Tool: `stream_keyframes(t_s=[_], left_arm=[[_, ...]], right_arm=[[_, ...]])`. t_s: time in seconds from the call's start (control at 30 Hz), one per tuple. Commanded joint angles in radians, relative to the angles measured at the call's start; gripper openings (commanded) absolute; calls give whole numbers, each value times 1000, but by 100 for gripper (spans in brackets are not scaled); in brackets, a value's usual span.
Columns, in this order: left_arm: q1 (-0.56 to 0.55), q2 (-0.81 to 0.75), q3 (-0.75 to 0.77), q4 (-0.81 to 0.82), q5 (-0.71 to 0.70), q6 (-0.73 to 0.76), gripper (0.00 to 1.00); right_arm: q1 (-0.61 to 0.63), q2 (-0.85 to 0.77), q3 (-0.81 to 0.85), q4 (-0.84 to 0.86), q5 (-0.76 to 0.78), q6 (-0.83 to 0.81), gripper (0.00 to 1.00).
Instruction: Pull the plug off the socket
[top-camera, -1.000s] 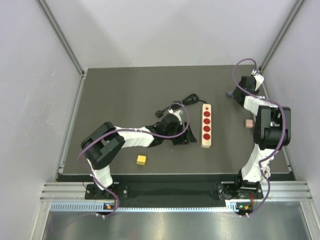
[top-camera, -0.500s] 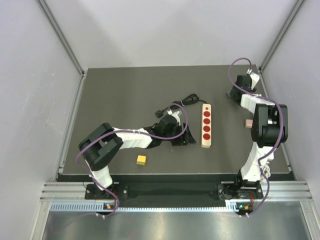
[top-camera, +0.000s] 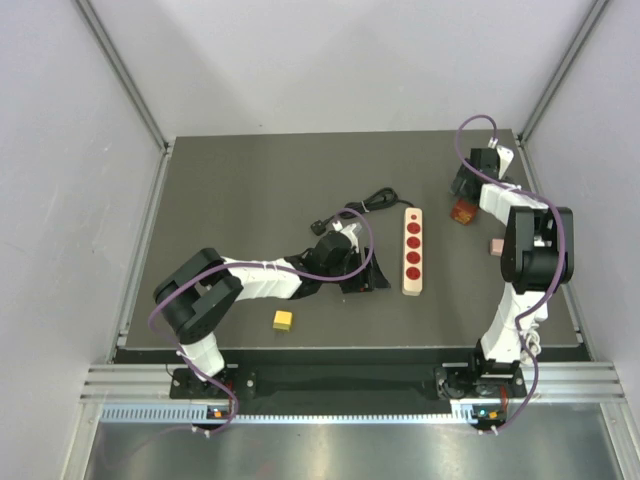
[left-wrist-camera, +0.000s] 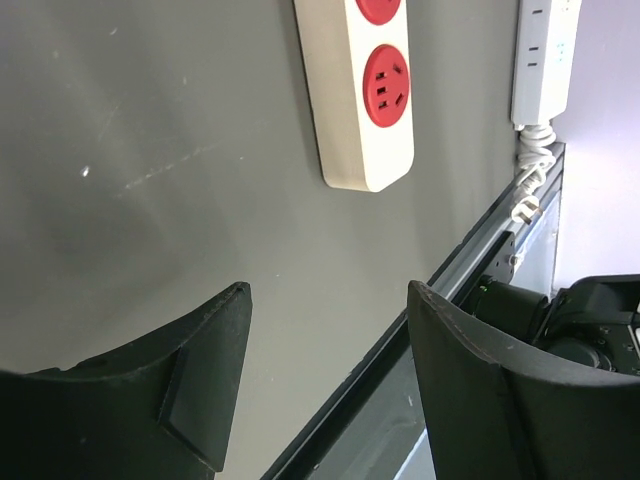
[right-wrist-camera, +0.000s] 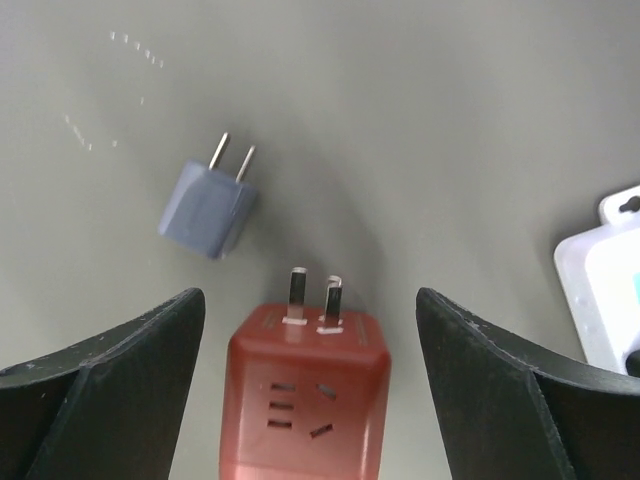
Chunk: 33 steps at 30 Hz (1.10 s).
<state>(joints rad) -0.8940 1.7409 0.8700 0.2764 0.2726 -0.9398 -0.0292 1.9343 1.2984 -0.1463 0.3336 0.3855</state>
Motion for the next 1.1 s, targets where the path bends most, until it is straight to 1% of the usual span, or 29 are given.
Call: stream_keyframes(t_s=[0.0, 0.1, 0.27, 0.33, 0.47, 0.5, 0.67, 0.87, 0.97, 1.07], left_arm=[[-3, -55, -14, 49, 10, 10, 68], [-3, -60, -19, 52, 11, 12, 68], [-3, -76, -23, 52, 14, 24, 68], [-3, -90, -26, 52, 19, 27, 68], [-3, -113, -31, 41, 33, 36, 68], [-5, -121, -35, 40, 39, 38, 68], [-10, -161, -77, 27, 63, 38, 68], [-36, -211, -88, -37, 79, 44, 68], [-69, -234, -71, -65, 67, 50, 69], [-126, -259, -63, -98, 31, 49, 69]], right_arm=[[15, -89, 18, -24, -24, -5, 86], [20, -139, 18, -47, -28, -30, 86], [22, -193, 62, -192, 5, -43, 87], [22, -238, 47, -211, 13, -33, 87], [20, -310, -5, -269, 50, -11, 87], [18, -333, -11, -306, 57, -5, 88], [2, -419, -94, -354, 108, 13, 88], [-72, -584, -218, -377, 78, 73, 88], [-104, -630, -266, -389, 61, 87, 88], [-132, -676, -287, -416, 59, 93, 88]])
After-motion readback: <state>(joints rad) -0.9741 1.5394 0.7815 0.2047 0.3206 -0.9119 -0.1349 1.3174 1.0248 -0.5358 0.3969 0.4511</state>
